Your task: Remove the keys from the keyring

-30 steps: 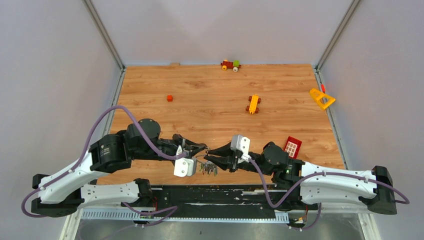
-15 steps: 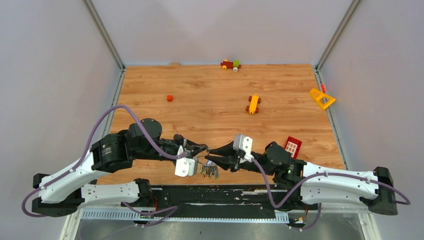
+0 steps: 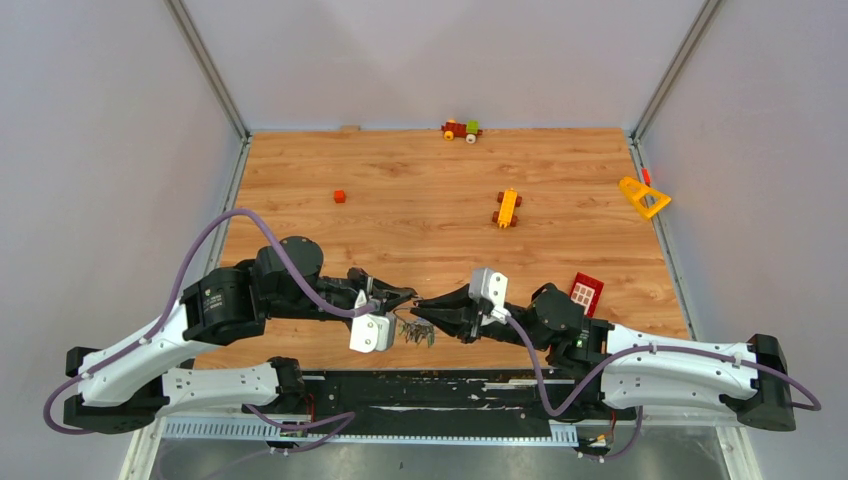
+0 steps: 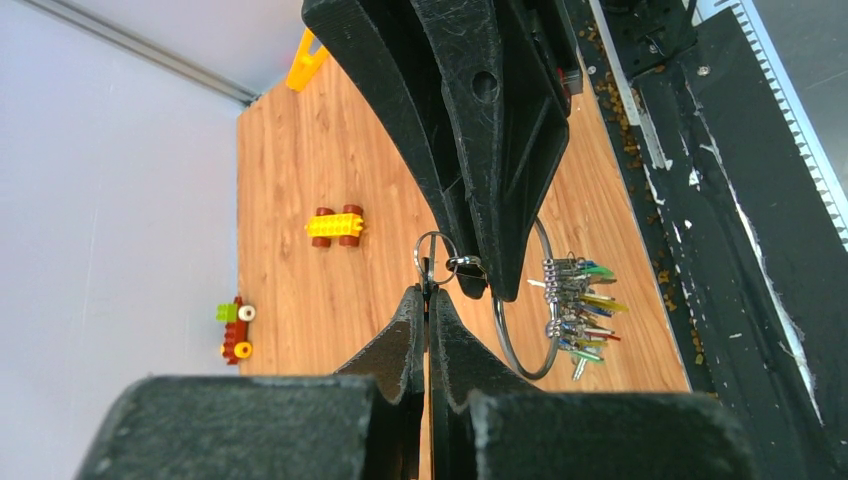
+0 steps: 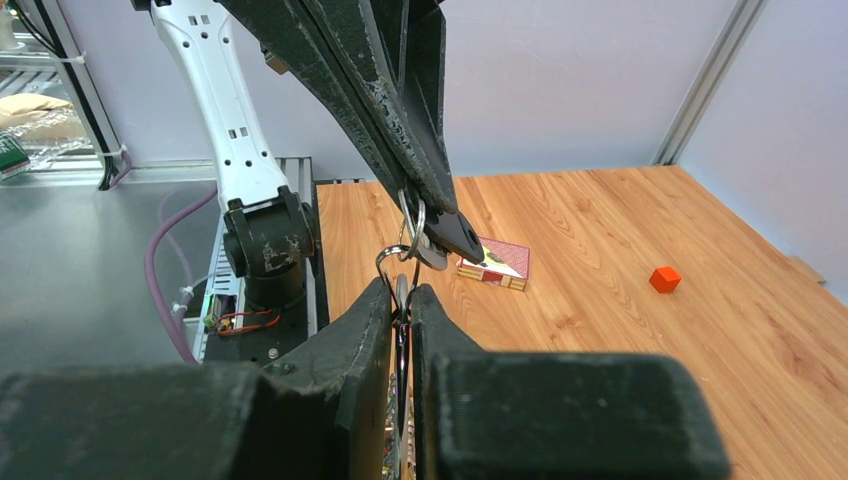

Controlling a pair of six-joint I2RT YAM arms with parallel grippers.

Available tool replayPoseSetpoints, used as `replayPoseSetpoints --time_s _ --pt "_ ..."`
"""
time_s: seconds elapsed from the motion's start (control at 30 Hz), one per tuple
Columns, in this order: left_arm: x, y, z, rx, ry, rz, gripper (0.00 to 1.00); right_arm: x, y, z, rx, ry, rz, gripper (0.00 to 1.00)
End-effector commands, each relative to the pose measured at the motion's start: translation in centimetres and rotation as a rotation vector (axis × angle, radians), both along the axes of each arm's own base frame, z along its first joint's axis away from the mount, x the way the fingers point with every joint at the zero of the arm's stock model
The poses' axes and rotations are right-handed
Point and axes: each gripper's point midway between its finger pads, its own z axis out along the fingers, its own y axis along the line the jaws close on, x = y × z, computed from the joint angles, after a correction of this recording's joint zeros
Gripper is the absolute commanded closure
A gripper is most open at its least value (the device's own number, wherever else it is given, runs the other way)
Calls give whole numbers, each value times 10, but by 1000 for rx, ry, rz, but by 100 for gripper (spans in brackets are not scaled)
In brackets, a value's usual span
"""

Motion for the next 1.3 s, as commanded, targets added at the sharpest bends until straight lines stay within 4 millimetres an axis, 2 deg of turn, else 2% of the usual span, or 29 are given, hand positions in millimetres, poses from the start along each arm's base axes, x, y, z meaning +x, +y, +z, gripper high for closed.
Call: replayPoseSetpoints --time_s 0.0,0.2,0.3,0.73,0.97,1.0,1.1,1.13,1.27 --pt "0 -4 29 -109 -20 0 100 0 -3 12 51 2 -3 100" --pt "3 3 34 -151 -23 40 100 6 -3 11 48 33 -37 100" --pt "4 7 35 -171 -24 58 100 17 -5 13 59 67 -98 100" --pt "10 10 17 -133 -7 100 100 38 -9 24 47 201 -227 100" --pt "15 9 4 -126 17 140 100 53 -22 35 47 228 -332 100" --pt "15 8 4 -135 24 142 97 54 -24 38 46 220 -343 100" --pt "14 5 5 -180 45 146 72 60 -28 44 21 184 -381 100" --pt "13 5 6 -195 50 145 67 64 -30 44 -5 151 -406 100" --pt "11 3 10 -274 87 152 53 76 -37 48 -133 35 -476 100"
